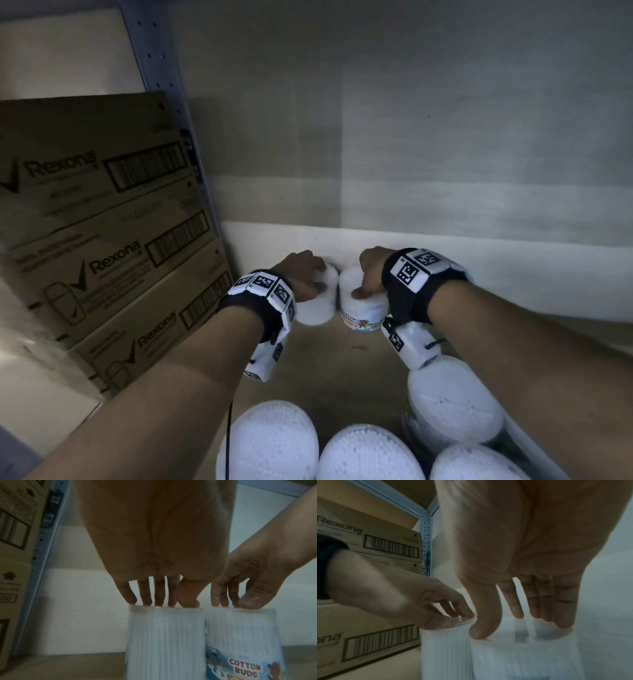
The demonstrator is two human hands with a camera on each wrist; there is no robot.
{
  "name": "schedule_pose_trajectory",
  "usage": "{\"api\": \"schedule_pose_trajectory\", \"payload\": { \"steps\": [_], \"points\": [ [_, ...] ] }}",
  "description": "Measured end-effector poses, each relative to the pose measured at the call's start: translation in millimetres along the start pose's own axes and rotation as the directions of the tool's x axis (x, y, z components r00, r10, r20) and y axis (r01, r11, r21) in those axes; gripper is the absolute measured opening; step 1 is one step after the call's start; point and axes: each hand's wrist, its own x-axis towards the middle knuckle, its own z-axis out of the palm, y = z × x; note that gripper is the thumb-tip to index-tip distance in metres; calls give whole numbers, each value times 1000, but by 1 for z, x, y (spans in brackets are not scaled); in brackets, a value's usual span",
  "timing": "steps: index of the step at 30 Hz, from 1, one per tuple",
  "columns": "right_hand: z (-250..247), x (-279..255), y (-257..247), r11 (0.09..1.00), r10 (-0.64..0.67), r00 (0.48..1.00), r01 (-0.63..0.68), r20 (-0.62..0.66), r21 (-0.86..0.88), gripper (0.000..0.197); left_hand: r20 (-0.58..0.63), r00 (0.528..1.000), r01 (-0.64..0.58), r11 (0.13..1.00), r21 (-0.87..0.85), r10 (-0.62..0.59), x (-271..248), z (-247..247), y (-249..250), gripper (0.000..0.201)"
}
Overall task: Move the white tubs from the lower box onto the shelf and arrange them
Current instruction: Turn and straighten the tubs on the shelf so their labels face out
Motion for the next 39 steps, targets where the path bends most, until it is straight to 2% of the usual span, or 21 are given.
{"api": "schedule_pose_trajectory", "payload": {
  "steps": [4,10,19,23,26,28,31,33,36,39],
  "points": [
    [7,16,6,994,-43,999,41,-15,-97,84,0,1000,-2,1000,0,2,0,-1,0,51],
    [4,10,4,986,-82,997,81,-2,-145,81,5,1000,-9,1000,-10,9,-2,-1,0,51],
    [7,9,6,989,-122,992,119,-23,-90,66,35,999,-11,1000,-12,11,-4,-1,-1,52],
    [10,12,7,991,-121,991,118,-48,-66,66,51,999,-11,998,-55,14,-4,-2,-4,51],
    [10,15,5,991,-123,992,122,-10,-52,62,70,997,-30,995,-94,37,-5,-5,-6,50],
    [9,10,2,986,-151,988,148,-33,-83,64,107,993,-37,992,-118,50,-7,-7,-6,55],
    [13,9,2,983,-160,987,158,-18,-98,55,121,990,-57,986,-157,76,-11,-12,-1,66],
    [14,11,5,983,-158,987,154,-31,-95,55,48,997,-47,985,-169,56,-12,-16,4,59],
    [14,10,5,983,-160,986,156,-42,-95,55,-91,995,28,997,-75,-35,-8,-15,6,48],
    [17,8,4,983,-156,985,148,-74,-107,51,-39,992,125,992,13,-124,-5,-9,7,61]
  ]
}}
